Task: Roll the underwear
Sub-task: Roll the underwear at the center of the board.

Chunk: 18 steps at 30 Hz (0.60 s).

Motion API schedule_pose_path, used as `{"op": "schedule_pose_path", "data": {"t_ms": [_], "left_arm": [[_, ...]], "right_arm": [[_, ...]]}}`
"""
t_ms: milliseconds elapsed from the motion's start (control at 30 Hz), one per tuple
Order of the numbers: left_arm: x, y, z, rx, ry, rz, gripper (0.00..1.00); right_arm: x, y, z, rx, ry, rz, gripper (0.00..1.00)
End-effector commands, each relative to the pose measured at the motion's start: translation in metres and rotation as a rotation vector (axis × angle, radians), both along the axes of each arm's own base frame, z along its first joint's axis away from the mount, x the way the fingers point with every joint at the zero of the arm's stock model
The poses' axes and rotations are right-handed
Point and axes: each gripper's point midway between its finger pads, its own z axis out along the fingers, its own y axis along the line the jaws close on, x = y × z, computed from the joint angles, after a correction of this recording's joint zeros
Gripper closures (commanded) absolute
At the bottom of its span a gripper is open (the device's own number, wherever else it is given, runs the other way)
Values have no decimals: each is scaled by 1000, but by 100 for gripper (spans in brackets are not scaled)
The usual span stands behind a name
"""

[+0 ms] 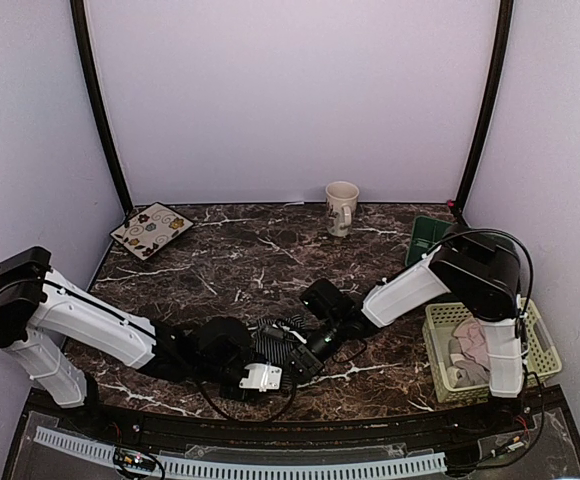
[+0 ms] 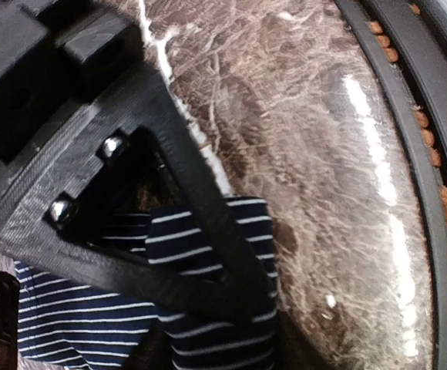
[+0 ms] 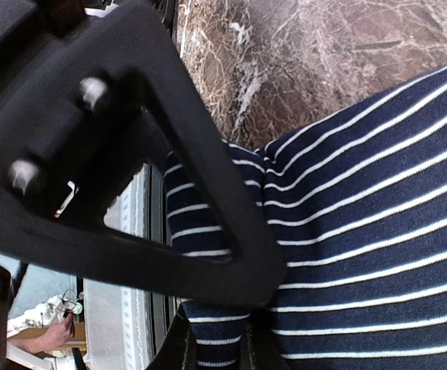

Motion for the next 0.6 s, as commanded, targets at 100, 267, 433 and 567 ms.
{"op": "schedule_pose_path", "data": {"t_ms": [100,267,433,567], "left_arm": [[-3,13,-14,113,65,54,78],[-27,24,-19,148,193,26,90],[-40,25,-21,173,343,32,95],[-44,24,-20,193,448,5,97]], "right_arm": [[3,-33,-58,-254,-18,-69,87],[28,-41,-42,-306,-82,-129,77],[58,-62,-11,-350,-207,-219,71],[72,-81,22,-365,-336,-292,67]]}}
